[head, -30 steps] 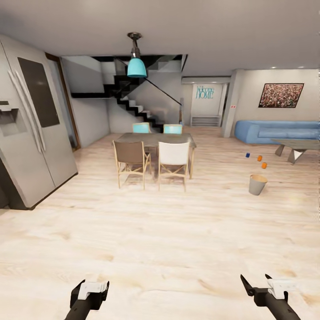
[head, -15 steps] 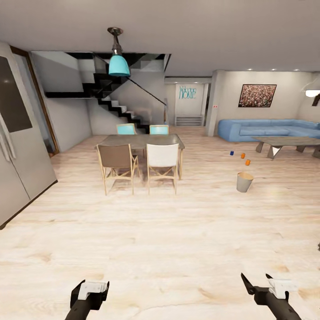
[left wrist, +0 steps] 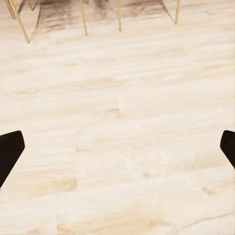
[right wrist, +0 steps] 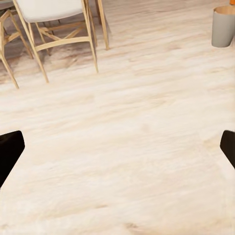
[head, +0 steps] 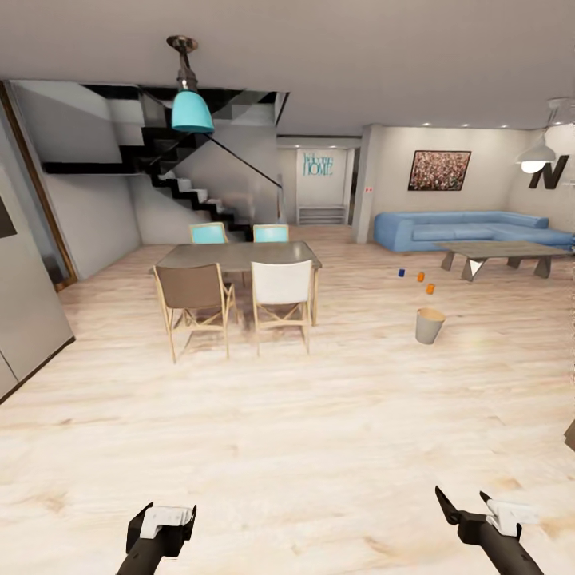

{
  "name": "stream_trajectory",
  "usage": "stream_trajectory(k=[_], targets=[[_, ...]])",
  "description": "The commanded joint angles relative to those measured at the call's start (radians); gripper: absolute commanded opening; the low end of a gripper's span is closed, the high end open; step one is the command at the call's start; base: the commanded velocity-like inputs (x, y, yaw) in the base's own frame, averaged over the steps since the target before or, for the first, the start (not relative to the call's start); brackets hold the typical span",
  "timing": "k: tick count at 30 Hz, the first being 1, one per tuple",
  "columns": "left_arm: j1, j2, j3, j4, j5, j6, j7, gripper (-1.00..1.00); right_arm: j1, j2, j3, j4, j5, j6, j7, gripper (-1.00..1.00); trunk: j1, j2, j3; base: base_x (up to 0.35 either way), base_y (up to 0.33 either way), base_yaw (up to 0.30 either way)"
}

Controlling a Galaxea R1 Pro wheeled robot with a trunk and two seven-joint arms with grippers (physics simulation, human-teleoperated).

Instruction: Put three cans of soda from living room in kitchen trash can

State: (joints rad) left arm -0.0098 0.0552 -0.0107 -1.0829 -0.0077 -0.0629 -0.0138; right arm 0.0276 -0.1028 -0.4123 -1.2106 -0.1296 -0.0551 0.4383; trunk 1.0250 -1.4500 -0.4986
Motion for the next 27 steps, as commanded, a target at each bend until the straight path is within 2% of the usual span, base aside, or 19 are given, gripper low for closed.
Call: stream_trajectory(k=[1, 14, 27], targets=[[0.0, 0.0, 0.0, 0.0, 0.0, 0.0, 0.0, 1.0, 0.0, 0.0, 0.0, 0.0, 0.0, 0.001, 0.0, 1.0, 0.0, 0.0, -0.001, 0.259, 0.22, -0.126], [0.0, 0.0, -0.001, 0.0, 0.0, 0.0, 0.0, 1.0, 0.0, 0.0, 0.0, 0.0, -0.001, 0.003, 0.0, 1.0, 0.0, 0.0, -0.018, 0.259, 0.187, -0.133], [0.001, 0.0, -0.001, 0.0, 0.0, 0.0, 0.0, 1.0, 0.0, 0.0, 0.0, 0.0, -0.001, -0.005, 0.0, 1.0, 0.0, 0.0, -0.035, 0.248, -0.001, -0.142]])
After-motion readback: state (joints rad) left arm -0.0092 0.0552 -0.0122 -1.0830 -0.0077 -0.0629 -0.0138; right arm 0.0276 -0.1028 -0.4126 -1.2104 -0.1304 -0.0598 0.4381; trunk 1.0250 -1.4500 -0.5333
